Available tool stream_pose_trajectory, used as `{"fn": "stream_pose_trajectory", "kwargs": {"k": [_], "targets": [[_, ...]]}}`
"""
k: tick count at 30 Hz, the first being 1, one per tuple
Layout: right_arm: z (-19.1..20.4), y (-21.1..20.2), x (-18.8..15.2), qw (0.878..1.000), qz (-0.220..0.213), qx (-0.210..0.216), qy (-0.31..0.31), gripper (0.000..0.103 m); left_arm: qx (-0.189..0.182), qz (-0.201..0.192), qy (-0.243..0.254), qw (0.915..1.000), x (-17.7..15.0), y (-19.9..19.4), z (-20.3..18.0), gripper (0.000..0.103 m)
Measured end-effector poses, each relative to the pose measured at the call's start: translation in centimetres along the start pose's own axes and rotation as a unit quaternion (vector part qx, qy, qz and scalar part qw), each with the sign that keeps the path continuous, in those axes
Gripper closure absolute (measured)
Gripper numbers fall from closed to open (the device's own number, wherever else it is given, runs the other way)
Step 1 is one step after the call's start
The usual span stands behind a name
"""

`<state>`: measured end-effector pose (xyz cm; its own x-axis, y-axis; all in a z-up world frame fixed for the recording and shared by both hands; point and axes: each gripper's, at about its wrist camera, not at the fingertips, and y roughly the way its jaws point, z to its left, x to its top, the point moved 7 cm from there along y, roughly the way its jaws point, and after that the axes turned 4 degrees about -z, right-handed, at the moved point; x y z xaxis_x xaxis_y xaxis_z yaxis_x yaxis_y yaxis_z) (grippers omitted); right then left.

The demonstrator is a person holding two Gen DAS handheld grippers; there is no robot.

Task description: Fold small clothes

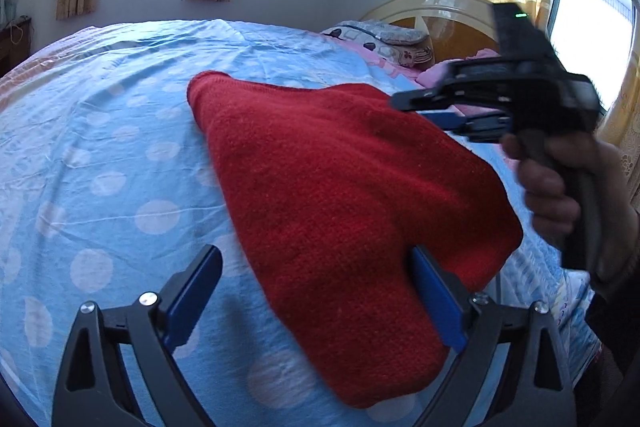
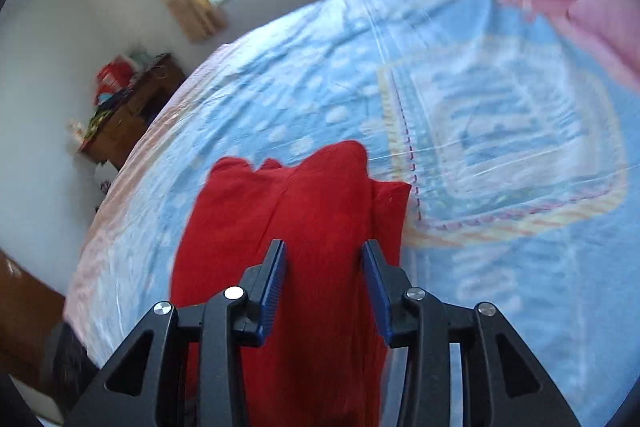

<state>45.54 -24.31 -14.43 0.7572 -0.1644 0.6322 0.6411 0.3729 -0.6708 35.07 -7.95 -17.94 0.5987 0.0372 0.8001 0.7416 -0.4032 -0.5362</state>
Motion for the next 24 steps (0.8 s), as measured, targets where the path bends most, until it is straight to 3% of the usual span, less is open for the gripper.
{"fn": "stream_pose_trajectory", "kwargs": {"k": [1,6,12,17,19,20,22,24], "targets": [[-0.1,0.6,0.2,1.000,0.005,0.000,0.003,0.091,-0.002,0.000,-0.001,1.0000,0.0,0.0,0.0,0.006],[-0.1,-0.1,0.3,0.998,-0.036,-0.049,-0.025,0.093,-0.007,0.013,-0.004,0.9999,-0.5,0.4,-0.1,0.001],[-2.0,1.4,-0.4,0.995,-0.018,-0.090,-0.034,0.093,0.003,0.034,0.010,0.9994,-0.6,1.2,-0.4,0.000],[0.8,-2.4,-0.3,0.988,-0.062,-0.103,-0.092,0.084,0.000,0.031,0.005,0.9995,-0.7,1.1,-0.2,0.000],[3.2,-4.6,-0.7,0.985,-0.093,-0.075,-0.121,0.062,0.001,0.031,0.007,0.9995,-0.7,1.2,-0.2,0.000],[4.6,-5.4,-1.2,0.984,-0.102,-0.048,-0.136,0.058,0.001,0.031,0.006,0.9995,-0.6,1.2,-0.2,0.000],[6.8,-5.8,-2.4,0.981,-0.098,-0.004,-0.168,0.055,0.001,0.031,0.006,0.9995,-0.6,1.3,-0.2,0.000],[7.7,-5.0,-3.7,0.979,-0.074,-0.001,-0.190,0.055,0.001,0.031,0.006,0.9995,-0.7,1.2,-0.2,0.000]]}}
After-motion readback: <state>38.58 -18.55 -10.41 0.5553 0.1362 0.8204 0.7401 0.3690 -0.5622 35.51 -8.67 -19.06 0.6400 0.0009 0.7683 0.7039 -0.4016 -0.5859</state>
